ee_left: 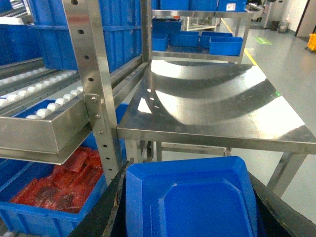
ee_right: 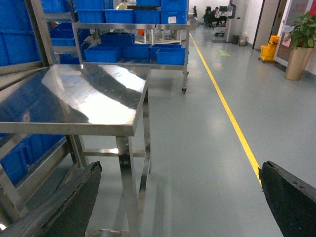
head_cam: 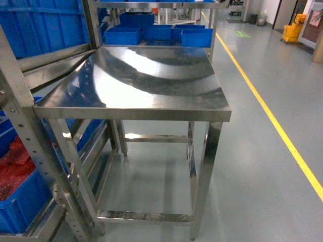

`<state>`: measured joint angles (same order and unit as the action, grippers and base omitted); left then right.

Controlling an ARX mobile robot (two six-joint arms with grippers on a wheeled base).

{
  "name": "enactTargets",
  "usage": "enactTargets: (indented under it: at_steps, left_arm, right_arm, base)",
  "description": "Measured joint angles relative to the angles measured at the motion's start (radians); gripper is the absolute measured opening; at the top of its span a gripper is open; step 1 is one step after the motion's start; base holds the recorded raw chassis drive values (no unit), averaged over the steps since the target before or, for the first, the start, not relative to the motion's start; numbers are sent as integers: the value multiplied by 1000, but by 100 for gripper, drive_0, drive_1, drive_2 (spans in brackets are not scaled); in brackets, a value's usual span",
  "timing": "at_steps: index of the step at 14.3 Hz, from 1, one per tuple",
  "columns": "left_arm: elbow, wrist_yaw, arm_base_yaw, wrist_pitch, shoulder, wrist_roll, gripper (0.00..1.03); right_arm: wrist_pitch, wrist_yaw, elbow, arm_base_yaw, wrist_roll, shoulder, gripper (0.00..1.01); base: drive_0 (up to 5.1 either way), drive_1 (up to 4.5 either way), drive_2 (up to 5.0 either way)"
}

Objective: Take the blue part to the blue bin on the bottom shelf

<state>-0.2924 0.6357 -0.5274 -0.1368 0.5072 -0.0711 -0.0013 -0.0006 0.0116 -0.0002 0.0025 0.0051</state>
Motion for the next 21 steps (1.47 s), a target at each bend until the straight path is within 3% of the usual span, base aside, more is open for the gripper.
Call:
enactTargets:
  at_steps: [6, 21]
  left_arm:
    - [0, 0, 0, 2, -4, 0, 44]
    - [0, 0, -1, 0, -4, 0, 44]
  right_arm:
    - [-3, 0, 0, 0, 0, 0, 98]
    - [-1, 1, 0, 0, 0, 0, 98]
  base:
    - [0, 0, 0]
    - [-496, 248, 248]
